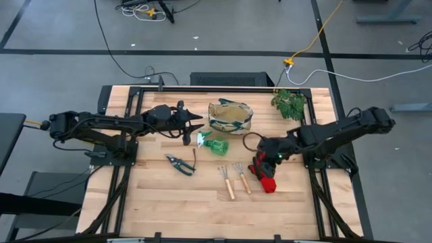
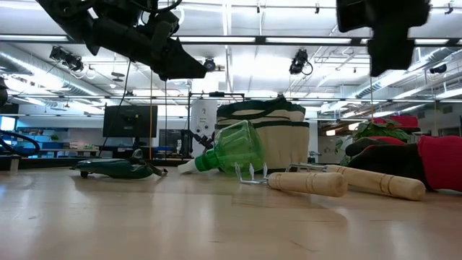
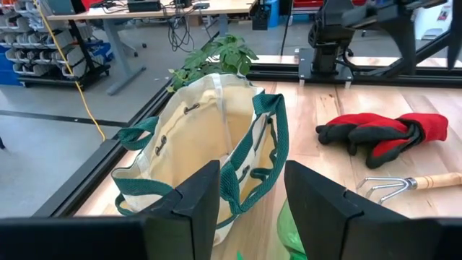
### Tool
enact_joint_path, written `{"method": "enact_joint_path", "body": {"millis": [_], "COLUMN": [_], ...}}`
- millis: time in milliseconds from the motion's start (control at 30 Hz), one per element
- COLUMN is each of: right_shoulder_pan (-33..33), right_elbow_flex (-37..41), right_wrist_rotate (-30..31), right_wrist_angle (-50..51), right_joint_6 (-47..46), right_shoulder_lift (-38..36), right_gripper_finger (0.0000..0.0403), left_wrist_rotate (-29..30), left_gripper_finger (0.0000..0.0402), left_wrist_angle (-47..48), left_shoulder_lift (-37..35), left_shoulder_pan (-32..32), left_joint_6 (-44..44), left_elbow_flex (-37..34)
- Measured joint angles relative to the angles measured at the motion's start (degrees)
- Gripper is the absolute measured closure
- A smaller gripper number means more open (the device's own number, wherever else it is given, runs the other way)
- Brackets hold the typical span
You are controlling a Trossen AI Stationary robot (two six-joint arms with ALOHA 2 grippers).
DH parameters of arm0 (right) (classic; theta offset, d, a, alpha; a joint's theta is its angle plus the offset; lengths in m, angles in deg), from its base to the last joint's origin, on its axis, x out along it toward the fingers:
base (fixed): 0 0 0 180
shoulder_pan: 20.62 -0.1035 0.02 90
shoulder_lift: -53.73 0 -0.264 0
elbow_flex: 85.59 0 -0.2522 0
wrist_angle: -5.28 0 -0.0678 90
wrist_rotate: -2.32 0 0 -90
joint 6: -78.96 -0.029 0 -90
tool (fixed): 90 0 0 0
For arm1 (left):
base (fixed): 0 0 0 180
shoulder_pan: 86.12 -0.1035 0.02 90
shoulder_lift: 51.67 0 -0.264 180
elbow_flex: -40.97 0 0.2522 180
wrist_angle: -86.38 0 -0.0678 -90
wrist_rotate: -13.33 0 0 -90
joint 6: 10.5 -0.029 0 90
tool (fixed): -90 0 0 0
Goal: Pick & Place Garden tools in Gardening bag
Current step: Put the red pair of gloves into the tool bag
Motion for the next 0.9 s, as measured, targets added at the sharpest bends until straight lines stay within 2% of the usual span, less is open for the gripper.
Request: {"method": "enact_joint_path", "body": {"millis": [200, 367, 667, 900], "right_shoulder_pan": [-3.79, -5.65, -6.4, -6.38], "right_elbow_flex": [0.0, 0.0, 0.0, 0.0], "right_wrist_rotate": [-0.02, -0.8, -5.65, -5.94], "right_wrist_angle": [4.67, 6.5, 6.04, 4.73], "right_joint_6": [-11.29, -16.41, -19.33, -20.62], "right_shoulder_lift": [0.31, 3.33, 11.87, 14.8], "right_gripper_finger": [0.0243, 0.0243, 0.0243, 0.0243], "left_wrist_rotate": [-0.01, -0.01, -0.02, -0.02], "left_gripper_finger": [0.0239, 0.0239, 0.0239, 0.0239], "left_wrist_angle": [0.02, 0.02, 0.13, 0.13], "left_shoulder_lift": [0.0, 0.0, 0.02, 0.02], "left_shoulder_pan": [0.0, -0.02, -0.02, -0.02], "left_joint_6": [0.02, 0.02, 0.02, 0.02], "left_elbow_flex": [0.0, 0.0, 0.0, 0.0]}}
